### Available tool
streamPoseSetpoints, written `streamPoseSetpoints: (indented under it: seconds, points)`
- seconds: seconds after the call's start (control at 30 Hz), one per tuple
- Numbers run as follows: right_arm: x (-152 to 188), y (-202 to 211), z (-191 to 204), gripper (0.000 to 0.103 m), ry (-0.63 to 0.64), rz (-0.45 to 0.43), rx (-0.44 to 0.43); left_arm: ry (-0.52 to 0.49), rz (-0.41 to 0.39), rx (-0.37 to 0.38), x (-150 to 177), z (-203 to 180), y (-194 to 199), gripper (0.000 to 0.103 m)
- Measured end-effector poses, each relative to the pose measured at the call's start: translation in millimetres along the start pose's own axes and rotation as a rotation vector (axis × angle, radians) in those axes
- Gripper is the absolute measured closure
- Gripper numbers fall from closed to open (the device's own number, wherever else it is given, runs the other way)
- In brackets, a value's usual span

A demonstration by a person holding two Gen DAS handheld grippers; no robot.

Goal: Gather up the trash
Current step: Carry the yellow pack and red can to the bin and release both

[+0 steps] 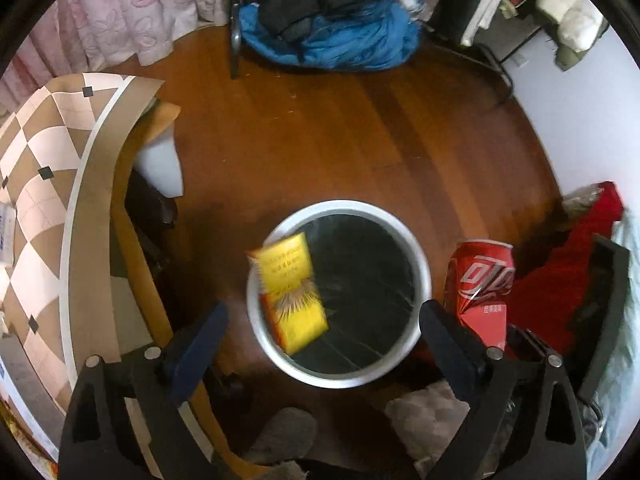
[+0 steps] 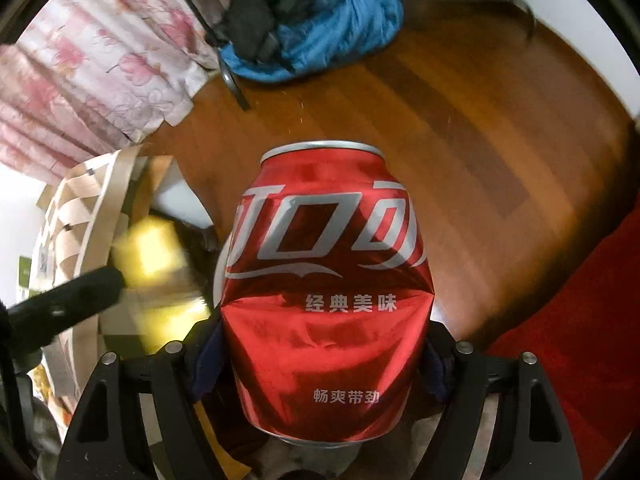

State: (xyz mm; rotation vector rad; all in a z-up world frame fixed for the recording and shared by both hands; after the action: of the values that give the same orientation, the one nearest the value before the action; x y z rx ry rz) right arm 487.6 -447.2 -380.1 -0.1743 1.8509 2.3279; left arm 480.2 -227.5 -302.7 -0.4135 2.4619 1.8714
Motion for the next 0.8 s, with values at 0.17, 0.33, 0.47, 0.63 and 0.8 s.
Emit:
streamPoseSetpoints:
  seconds: [0.17,0.33,0.47,0.63,0.8]
  points:
    - [3,-27,-16,0.0,-0.05,0.041,0.001,-0.001,-0.006,-0.069,4,3,1,0.005]
    - [8,-29,-18,0.0,-0.055,0.072,0.119,-0.017,-0.015,-0.172,24,7,4,0.005]
    - [22,-14,-17,0.0,-0.039,0.096,0.192,-0.038,-0.015,-0.218,38,7,9,0.005]
    - [33,6,-5,0.0,-0.01,0.115,0.22,-0.052,-0.028,-0.238,46,3,22,0.005]
    - [40,31,1,0.0,0.004,0.088,0.236,-0.069,-0.06,-0.24,50,-5,43,0.005]
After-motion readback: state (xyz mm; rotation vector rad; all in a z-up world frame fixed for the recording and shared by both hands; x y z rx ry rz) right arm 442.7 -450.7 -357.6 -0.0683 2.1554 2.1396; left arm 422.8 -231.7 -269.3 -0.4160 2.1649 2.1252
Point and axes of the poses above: each gripper's, at about its wrist camera, not at the fingertips, and y roughly against the way its jaws point, z to its left, x to its underside, the point moved 2 cm from there along -y, roughly the way its jaws point, and after that the axes turned 2 degrees about x, right-handed, at the moved point
